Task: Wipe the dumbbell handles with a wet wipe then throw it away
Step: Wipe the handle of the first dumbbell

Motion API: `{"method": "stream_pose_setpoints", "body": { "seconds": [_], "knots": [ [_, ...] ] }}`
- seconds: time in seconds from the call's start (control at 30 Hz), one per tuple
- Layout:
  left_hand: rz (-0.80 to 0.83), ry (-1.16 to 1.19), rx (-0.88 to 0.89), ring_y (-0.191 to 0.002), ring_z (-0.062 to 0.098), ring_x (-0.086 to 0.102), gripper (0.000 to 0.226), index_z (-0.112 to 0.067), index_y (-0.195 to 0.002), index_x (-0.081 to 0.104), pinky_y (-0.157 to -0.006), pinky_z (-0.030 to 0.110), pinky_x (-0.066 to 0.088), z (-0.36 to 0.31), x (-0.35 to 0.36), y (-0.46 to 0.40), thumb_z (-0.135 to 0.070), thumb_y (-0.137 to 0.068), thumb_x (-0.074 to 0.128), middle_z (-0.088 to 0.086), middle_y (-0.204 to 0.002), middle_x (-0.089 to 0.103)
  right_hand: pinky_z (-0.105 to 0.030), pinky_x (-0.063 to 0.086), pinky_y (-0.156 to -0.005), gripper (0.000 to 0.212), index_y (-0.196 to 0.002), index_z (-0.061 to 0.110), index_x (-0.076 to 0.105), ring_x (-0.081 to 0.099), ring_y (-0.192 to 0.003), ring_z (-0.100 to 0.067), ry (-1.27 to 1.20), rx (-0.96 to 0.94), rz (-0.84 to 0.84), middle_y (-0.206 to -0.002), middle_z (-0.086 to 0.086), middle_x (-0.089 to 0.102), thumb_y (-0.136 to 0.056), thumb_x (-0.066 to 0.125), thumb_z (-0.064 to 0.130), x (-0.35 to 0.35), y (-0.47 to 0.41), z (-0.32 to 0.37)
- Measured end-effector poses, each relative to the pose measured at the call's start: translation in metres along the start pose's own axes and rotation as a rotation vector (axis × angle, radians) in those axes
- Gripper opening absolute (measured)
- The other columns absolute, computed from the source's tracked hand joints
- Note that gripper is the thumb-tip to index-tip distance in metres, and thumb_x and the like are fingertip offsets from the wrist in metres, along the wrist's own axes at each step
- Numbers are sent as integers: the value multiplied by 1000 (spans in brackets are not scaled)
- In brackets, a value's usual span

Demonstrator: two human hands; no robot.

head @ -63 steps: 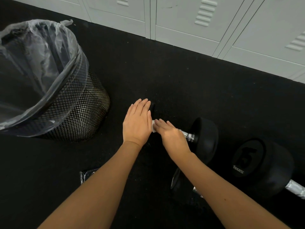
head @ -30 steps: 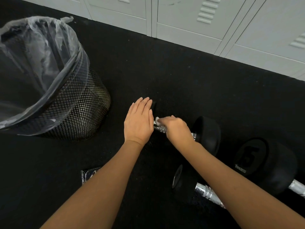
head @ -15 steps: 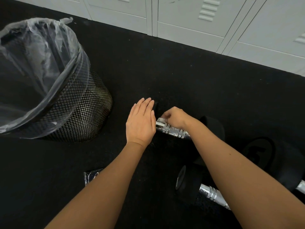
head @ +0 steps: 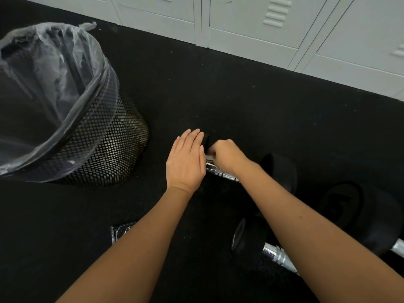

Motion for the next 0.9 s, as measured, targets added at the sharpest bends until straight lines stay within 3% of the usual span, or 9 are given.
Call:
{"method": "stream_pose_setpoints", "body": {
  "seconds": [0.17,0.33,0.43,0.53,0.7,0.8,0.87,0.9],
  "knots": [
    [11,-9,-1,-133,19,43,51,-9,-131,51,-114,35,27,-1,0,0,-28,-96,20,5,-137,52,-37,51,-88,50,-131,27,49,57,-102,-22,109,-16,-20,-116,-6,57,-85,63,15,11,19,-7],
    [19,1,-5,-134,19,41,52,-9,-133,50,-115,35,26,0,0,0,-29,-96,19,5,-139,51,-31,48,-75,28,-116,13,57,58,-90,-19,207,-17,-158,-105,-8,59,-88,58,14,14,25,8],
    [26,1,-4,-134,19,40,54,-8,-133,50,-115,35,27,-1,-1,0,-29,-95,17,6,-139,50,-34,47,-83,42,-131,13,44,57,-108,-24,206,-111,-158,-122,-9,55,-90,54,10,23,34,7],
    [27,0,2,-134,20,41,55,-8,-132,50,-115,35,26,-2,-2,0,-29,-95,16,7,-139,51,-36,35,-106,61,-144,16,29,36,-136,-22,199,-240,-159,-148,-5,35,-89,52,4,26,45,-5],
    [10,40,0,-135,19,40,53,-8,-132,50,-115,35,25,0,-2,1,-29,-95,18,6,-140,50,-34,41,-101,47,-137,11,38,48,-125,-23,176,-256,-282,-140,-9,44,-91,48,5,28,50,6],
    [6,61,2,-135,20,39,53,-7,-132,50,-116,34,23,0,-3,2,-29,-95,18,7,-140,50,-30,22,-114,55,-144,10,30,26,-140,-23,192,-356,-259,-151,-10,29,-92,46,2,35,56,-2],
    [18,70,15,-136,19,37,53,-7,-134,48,-116,34,20,0,-3,1,-29,-96,18,7,-141,48,-23,4,-114,58,-146,12,23,14,-145,-18,216,-406,-241,-156,-6,19,-93,44,1,35,59,-10],
    [27,79,22,-137,19,36,53,-7,-135,46,-117,34,19,1,-3,1,-29,-96,17,7,-142,47,-22,2,-114,59,-146,13,22,13,-145,-17,215,-404,-241,-156,-5,18,-93,44,1,34,59,-13]
  ]
}}
Point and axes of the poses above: each hand's wrist, its own y-axis away from the middle knuckle, its own x-axis out of the palm, z = x × y, the point moved 3 cm from there along -y, towards the middle knuckle
